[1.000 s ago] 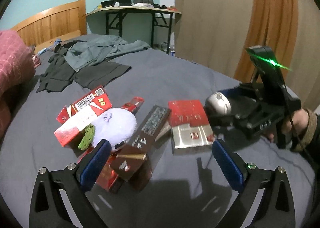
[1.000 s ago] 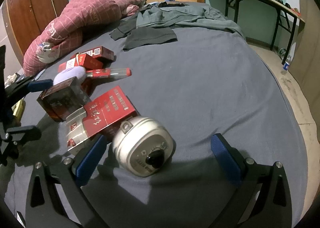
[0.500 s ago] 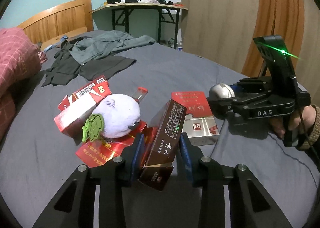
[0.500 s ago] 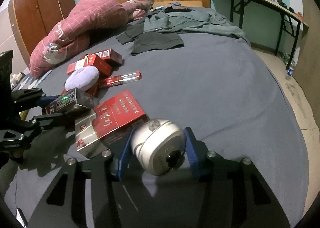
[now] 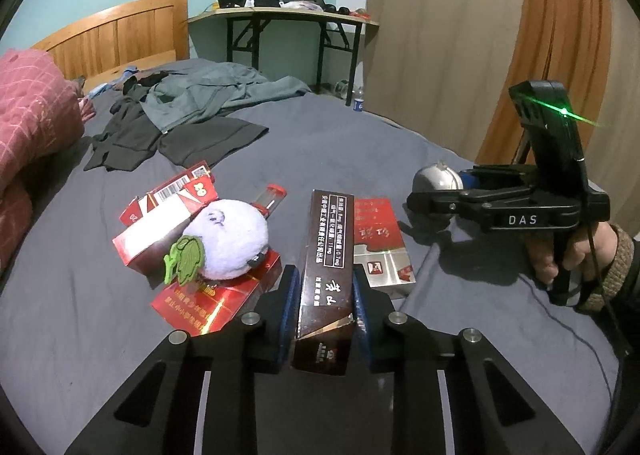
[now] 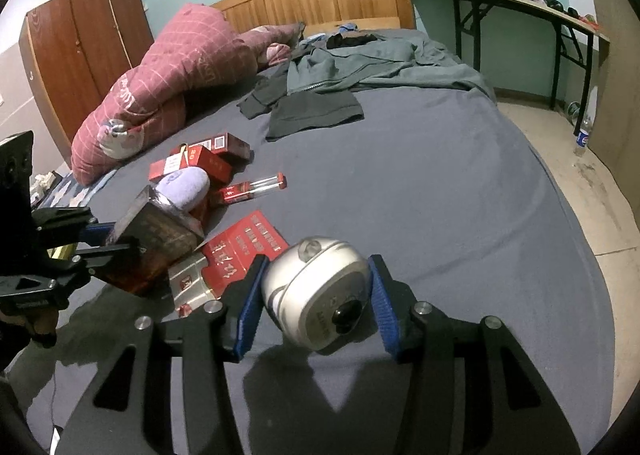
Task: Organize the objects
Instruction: 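Carry the brown box and silver speaker toward the yellow basin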
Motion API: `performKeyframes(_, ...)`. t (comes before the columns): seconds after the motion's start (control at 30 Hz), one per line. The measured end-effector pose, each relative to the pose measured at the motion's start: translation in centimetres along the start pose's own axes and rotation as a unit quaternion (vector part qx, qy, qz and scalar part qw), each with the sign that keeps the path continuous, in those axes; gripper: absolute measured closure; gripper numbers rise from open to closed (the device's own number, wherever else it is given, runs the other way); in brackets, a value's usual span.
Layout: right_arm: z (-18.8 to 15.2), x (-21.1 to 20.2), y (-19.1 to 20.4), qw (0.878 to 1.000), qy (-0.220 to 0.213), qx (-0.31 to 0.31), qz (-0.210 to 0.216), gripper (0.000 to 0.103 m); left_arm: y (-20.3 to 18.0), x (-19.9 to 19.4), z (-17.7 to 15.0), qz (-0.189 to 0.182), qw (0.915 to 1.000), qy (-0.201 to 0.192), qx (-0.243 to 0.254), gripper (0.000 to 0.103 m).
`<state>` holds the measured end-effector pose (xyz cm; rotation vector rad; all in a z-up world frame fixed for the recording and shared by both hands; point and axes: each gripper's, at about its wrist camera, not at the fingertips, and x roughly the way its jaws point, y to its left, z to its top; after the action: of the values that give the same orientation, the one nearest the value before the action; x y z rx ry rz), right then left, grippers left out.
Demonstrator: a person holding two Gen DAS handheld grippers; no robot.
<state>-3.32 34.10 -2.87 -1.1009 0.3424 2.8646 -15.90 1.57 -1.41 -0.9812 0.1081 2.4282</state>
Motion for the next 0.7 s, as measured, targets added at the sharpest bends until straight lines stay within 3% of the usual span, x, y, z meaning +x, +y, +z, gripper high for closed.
performKeyframes(0.17, 0.1, -0.6, 0.3, 1.0, -0.004, 0.005, 0.009, 0.052, -0.1, -0.4, -0.2, 0.004, 0.9999, 0.01, -0.008, 0.08)
performKeyframes(0.47, 0.4, -2.4, 2.5, 1.0, -0.006, 0.008, 0.001, 0.052, -1.0, -3.6, 0.3, 0.014, 0.9998, -0.005, -0.016, 0.08)
performKeyframes(0.7, 0.4, -5.5, 5.2, 1.0, -0.009, 0.022, -0.004, 0.052, -1.8, -8.4, 0.2, 0.059, 0.9977, -0.014, -0.029, 0.08)
